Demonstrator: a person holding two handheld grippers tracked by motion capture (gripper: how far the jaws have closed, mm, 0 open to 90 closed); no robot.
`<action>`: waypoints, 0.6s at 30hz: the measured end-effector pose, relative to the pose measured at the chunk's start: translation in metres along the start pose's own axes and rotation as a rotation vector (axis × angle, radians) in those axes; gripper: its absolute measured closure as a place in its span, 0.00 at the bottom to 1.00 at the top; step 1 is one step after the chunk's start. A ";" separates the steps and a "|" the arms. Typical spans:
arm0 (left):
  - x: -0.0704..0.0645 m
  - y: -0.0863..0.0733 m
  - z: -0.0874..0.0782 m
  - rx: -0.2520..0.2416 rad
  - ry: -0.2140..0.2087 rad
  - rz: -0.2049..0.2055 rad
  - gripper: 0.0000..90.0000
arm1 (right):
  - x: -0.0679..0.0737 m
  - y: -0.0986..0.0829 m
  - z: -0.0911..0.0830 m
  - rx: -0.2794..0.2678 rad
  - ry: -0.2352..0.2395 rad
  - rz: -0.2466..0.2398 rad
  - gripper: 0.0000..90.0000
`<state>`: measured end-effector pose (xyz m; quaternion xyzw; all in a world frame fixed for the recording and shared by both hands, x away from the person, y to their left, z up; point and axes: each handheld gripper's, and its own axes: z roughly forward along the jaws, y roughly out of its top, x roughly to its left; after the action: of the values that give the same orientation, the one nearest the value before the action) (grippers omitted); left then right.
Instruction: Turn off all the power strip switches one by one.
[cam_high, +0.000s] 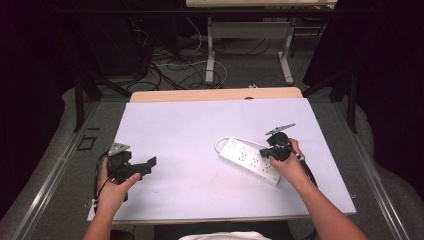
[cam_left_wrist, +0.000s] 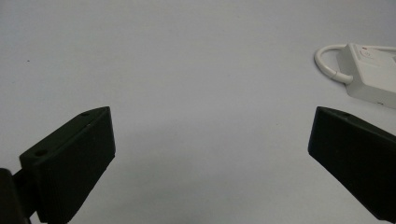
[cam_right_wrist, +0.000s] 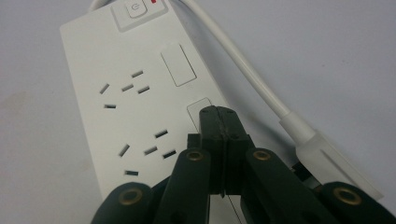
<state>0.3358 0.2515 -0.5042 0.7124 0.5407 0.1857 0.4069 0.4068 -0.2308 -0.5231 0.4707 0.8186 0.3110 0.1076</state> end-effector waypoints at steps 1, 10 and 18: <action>0.000 0.000 0.000 0.000 0.000 0.000 0.01 | 0.000 0.000 0.000 0.002 0.004 0.001 1.00; 0.000 0.000 0.000 -0.001 0.000 -0.001 0.01 | 0.002 0.000 -0.001 0.001 0.001 -0.001 1.00; 0.001 0.000 0.000 -0.003 -0.001 -0.002 0.01 | 0.005 0.002 -0.008 -0.017 0.007 -0.011 1.00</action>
<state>0.3359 0.2520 -0.5038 0.7114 0.5408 0.1857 0.4085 0.4015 -0.2291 -0.5149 0.4642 0.8189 0.3192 0.1103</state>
